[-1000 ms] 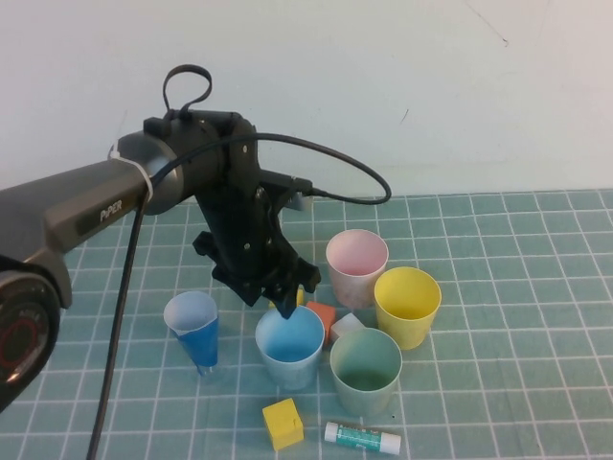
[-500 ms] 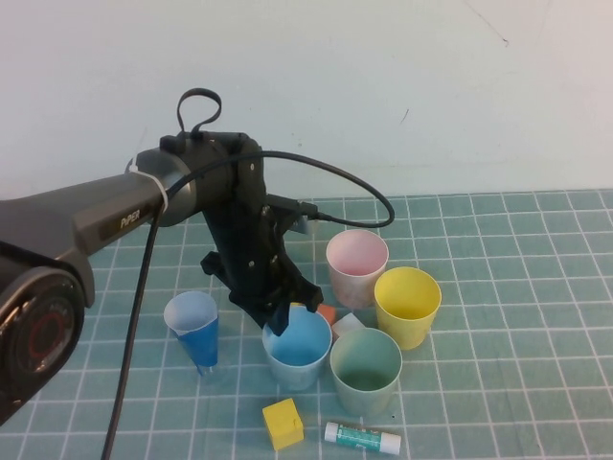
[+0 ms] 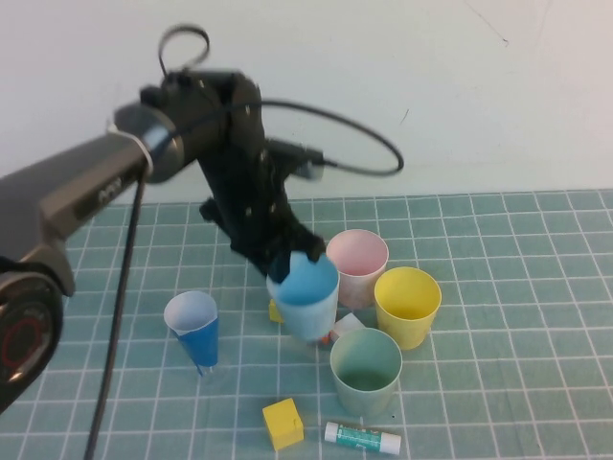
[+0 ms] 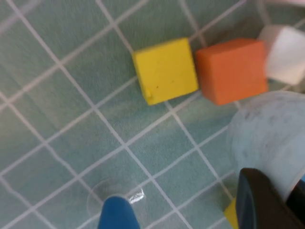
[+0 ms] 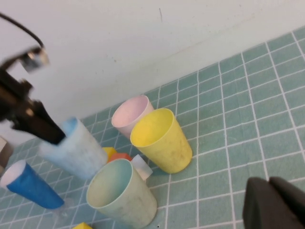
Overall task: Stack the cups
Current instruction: Pick up the blue cup, then place the blue cup on the green cup
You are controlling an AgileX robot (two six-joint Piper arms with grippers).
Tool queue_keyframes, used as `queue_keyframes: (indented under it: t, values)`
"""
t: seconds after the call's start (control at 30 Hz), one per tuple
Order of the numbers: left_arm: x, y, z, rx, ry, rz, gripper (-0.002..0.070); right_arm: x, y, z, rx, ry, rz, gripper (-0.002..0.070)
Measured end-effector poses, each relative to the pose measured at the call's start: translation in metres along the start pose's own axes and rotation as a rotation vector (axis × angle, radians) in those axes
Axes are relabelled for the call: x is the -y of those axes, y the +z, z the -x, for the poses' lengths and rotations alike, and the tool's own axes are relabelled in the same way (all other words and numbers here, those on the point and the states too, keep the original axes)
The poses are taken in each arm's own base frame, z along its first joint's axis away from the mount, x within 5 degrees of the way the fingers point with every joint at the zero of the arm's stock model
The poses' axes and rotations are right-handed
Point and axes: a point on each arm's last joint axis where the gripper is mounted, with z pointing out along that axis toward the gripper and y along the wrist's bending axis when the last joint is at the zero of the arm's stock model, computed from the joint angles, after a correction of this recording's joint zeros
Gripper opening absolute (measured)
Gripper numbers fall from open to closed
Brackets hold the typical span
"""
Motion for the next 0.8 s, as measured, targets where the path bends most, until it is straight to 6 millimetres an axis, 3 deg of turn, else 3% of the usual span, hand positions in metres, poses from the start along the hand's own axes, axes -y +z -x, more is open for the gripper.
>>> queue_keyframes:
  t: [0.13,0.3,0.57,0.8]
  values:
    - [0.009,-0.047,0.006,0.099,0.003,-0.005,0.0006,0.000,0.000,0.000,0.000,-0.002,0.000,-0.0003]
    - [0.028,-0.071,0.002,0.141,0.042,-0.017,0.0006,0.000,0.000,0.000,0.000,-0.016,0.000,-0.0003]
    - [0.069,-0.050,-0.008,0.061,0.136,-0.045,0.0006,0.000,0.000,0.000,0.004,-0.018,-0.001,-0.0003]
    - [0.071,-0.038,-0.011,0.019,0.145,-0.043,0.0006,0.000,0.000,0.001,0.010,-0.020,-0.003,-0.0003]
